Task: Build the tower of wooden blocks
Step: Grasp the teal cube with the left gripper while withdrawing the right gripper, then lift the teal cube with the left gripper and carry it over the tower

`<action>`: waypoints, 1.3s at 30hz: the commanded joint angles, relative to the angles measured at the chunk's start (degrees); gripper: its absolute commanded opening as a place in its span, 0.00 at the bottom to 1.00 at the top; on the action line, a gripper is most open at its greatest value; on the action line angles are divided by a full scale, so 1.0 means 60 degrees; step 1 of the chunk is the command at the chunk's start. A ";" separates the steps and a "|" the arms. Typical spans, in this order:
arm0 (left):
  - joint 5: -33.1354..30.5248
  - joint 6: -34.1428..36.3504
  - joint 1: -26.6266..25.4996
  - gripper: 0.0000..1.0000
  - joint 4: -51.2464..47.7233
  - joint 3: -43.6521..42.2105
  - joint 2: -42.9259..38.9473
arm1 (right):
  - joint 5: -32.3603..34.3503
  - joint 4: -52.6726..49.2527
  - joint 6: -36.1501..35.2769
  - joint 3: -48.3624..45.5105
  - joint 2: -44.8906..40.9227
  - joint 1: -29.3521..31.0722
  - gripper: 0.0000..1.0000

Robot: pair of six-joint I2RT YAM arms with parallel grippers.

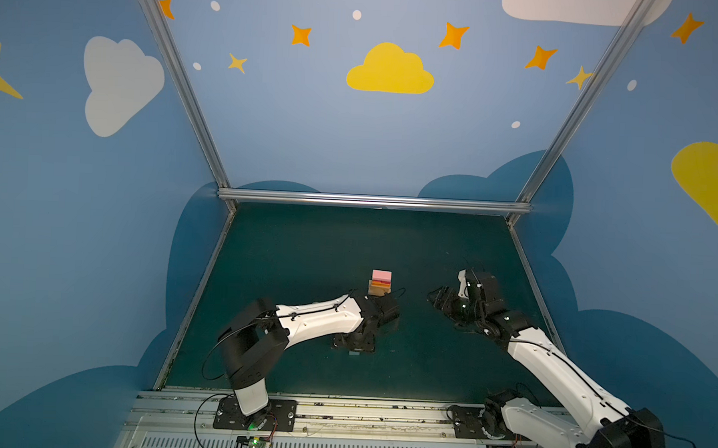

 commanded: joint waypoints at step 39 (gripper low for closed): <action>-0.0611 -0.0046 0.0187 0.12 -0.0368 0.0638 0.0061 | -0.0082 -0.0173 -0.0050 -0.0246 0.0021 -0.0235 0.67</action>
